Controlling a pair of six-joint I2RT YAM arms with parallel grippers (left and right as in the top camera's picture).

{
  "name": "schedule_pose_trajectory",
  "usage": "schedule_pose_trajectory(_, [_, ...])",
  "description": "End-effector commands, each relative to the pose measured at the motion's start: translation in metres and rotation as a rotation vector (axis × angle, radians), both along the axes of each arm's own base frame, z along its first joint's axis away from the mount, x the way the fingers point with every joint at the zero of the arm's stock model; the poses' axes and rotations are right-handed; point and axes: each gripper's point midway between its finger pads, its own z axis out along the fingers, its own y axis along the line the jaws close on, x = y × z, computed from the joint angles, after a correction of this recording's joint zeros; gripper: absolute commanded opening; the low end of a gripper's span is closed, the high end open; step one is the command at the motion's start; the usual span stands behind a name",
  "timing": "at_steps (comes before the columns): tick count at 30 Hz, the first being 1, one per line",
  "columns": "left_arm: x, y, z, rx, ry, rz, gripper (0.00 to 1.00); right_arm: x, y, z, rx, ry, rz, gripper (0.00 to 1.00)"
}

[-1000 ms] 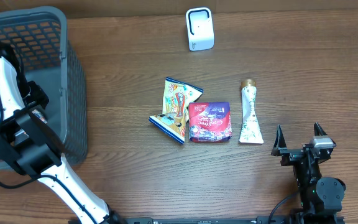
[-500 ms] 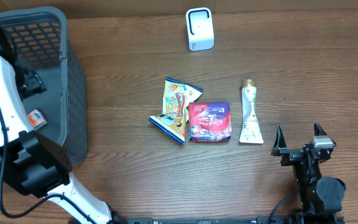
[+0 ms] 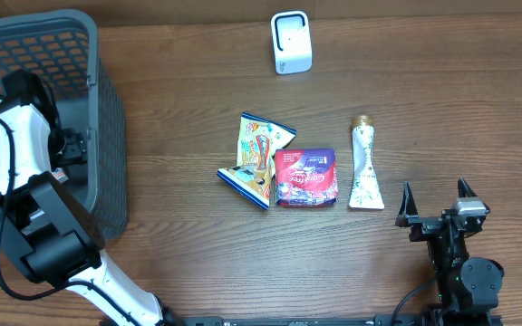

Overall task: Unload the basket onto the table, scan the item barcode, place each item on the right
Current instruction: 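Grasp the orange Kleenex pack in the basket with the left gripper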

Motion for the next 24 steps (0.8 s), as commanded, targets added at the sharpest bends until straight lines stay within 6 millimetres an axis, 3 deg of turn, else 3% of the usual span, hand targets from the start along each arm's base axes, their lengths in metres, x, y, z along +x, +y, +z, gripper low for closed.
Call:
schedule_pose_trajectory(1, [-0.007,0.001,-0.015,0.001,0.068,-0.122,0.81,0.0,-0.001,-0.002,-0.004,-0.003,-0.004,1.0])
schedule_pose_trajectory(4, [-0.013,0.004,-0.032,0.001,0.082,-0.151,0.75,0.0,-0.001,-0.002,-0.004,-0.003,-0.004,1.0])
schedule_pose_trajectory(12, [-0.041,0.023,-0.055,-0.007,0.075,-0.033,0.73,0.0,-0.001,-0.002,-0.004,-0.003,-0.004,1.0])
schedule_pose_trajectory(13, [-0.043,0.026,-0.055,-0.009,0.063,0.001,0.66,0.0,-0.001,-0.002,-0.004,-0.003,-0.004,1.0])
schedule_pose_trajectory(16, [-0.044,0.024,-0.058,-0.046,0.039,0.017,0.54,0.0,-0.001,-0.002,-0.004,-0.003,-0.004,1.0])
schedule_pose_trajectory(24, [-0.027,0.004,-0.065,-0.165,-0.056,-0.009,0.51,0.0,-0.001,-0.002,-0.004,-0.003,-0.004,1.0])
